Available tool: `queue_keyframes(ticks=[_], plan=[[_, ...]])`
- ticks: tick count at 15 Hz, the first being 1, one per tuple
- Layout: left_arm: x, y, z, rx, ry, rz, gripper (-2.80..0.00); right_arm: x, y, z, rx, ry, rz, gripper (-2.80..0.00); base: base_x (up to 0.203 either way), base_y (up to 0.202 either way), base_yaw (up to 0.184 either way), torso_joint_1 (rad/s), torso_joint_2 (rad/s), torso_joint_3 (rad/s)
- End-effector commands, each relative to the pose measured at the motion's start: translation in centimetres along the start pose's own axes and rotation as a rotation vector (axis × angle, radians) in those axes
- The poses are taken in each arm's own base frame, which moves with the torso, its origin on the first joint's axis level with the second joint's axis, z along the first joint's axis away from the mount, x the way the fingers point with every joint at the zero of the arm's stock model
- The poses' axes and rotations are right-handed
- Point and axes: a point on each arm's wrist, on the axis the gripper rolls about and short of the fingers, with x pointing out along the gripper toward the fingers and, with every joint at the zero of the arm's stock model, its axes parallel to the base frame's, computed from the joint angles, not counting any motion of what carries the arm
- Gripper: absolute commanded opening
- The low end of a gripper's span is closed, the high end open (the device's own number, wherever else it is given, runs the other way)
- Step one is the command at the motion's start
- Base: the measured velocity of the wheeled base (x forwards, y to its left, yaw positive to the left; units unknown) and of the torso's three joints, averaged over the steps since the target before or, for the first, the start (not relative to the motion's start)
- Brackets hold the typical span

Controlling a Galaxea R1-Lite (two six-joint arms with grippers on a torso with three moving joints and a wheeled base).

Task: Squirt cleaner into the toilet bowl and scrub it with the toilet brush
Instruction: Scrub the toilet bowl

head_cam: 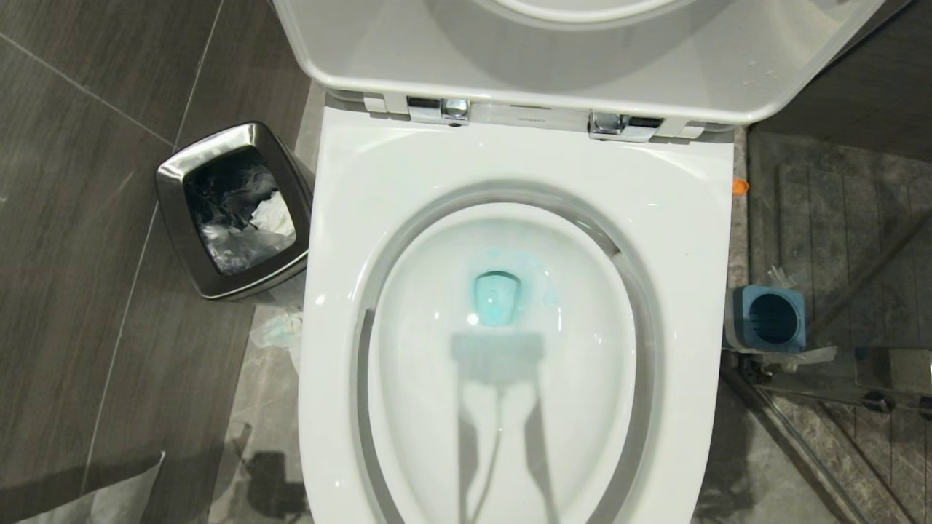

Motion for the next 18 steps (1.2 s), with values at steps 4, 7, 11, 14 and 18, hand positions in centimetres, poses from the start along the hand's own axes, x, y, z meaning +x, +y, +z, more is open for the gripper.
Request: queue_keyframes(ticks=[4,7,11,14,18], plan=[[0.0,0.0,0.0,0.0,0.0,0.0,-2.8,0.01,0.06,0.38,0.0,0.022,0.0,-2.8,0.0,0.0,0.0,0.0,0.0,0.0],[0.0,0.0,0.0,0.002,0.0,0.0,-2.8,-0.02,0.07,0.41,-0.003,0.022,0.0,-2.8,0.0,0.0,0.0,0.0,0.0,0.0],[0.0,0.0,0.0,0.004,0.0,0.0,-2.8,0.22,0.11,0.53,-0.006,0.025,0.009,-2.8,0.0,0.0,0.0,0.0,0.0,0.0],[0.0,0.0,0.0,0.002,0.0,0.0,-2.8,0.33,0.13,0.51,-0.006,0.03,0.014,-2.8,0.0,0.0,0.0,0.003,0.0,0.109],[0.0,0.0,0.0,0.002,0.0,0.0,-2.8,0.47,0.17,0.44,-0.006,0.038,0.036,-2.8,0.0,0.0,0.0,-0.002,0.0,0.189]])
